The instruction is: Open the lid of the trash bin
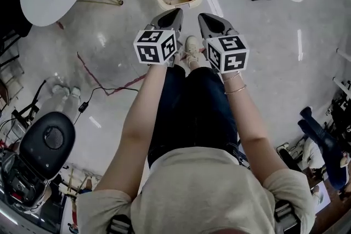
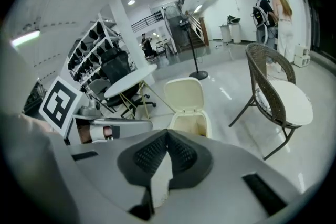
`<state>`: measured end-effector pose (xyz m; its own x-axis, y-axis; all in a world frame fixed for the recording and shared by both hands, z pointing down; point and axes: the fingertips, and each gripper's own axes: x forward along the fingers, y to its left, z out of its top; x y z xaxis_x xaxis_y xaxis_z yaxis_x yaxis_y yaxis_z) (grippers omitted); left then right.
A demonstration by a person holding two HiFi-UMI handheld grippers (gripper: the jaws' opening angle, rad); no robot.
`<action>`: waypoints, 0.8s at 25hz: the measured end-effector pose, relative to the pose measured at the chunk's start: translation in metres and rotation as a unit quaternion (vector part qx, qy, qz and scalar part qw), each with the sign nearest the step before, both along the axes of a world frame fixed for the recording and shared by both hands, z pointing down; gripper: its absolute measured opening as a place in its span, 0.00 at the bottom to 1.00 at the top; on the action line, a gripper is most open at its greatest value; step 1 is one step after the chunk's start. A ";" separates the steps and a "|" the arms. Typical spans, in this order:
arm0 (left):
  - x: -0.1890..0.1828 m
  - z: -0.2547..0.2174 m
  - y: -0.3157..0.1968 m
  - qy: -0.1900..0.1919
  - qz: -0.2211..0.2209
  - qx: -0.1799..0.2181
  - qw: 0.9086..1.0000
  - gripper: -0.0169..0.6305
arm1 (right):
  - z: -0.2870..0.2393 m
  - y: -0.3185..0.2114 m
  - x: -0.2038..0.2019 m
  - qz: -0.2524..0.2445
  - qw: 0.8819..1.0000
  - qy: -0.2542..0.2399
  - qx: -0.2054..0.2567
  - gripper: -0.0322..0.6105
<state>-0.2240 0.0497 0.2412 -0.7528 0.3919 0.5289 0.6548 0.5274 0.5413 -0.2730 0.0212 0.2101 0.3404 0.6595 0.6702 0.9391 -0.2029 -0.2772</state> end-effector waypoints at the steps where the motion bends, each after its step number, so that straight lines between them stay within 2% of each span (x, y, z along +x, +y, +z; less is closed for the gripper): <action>1: 0.004 -0.011 -0.003 -0.001 -0.003 0.000 1.000 0.04 | -0.012 -0.001 0.004 0.003 1.000 0.011 -0.007 0.06; 5: 0.011 -0.052 -0.013 -0.005 -0.009 -0.011 1.000 0.04 | -0.051 -0.001 0.018 -0.016 0.999 0.028 -0.033 0.06; 9: 0.015 -0.089 -0.022 -0.015 0.009 -0.024 1.000 0.04 | -0.081 -0.003 0.027 -0.032 0.998 0.023 -0.055 0.06; 15: 0.023 -0.141 -0.015 -0.011 0.021 -0.071 0.997 0.04 | -0.130 0.011 0.021 -0.030 0.994 0.014 -0.101 0.06; 20: 0.026 -0.180 -0.012 -0.026 0.021 -0.104 0.994 0.04 | -0.172 0.017 0.018 -0.027 0.990 0.015 -0.139 0.06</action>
<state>-0.1984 0.0372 0.0615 -0.7950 0.4562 0.3997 0.6038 0.6577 0.4504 -0.2550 0.0385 0.0378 0.3972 0.7970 0.4550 0.9170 -0.3254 -0.2306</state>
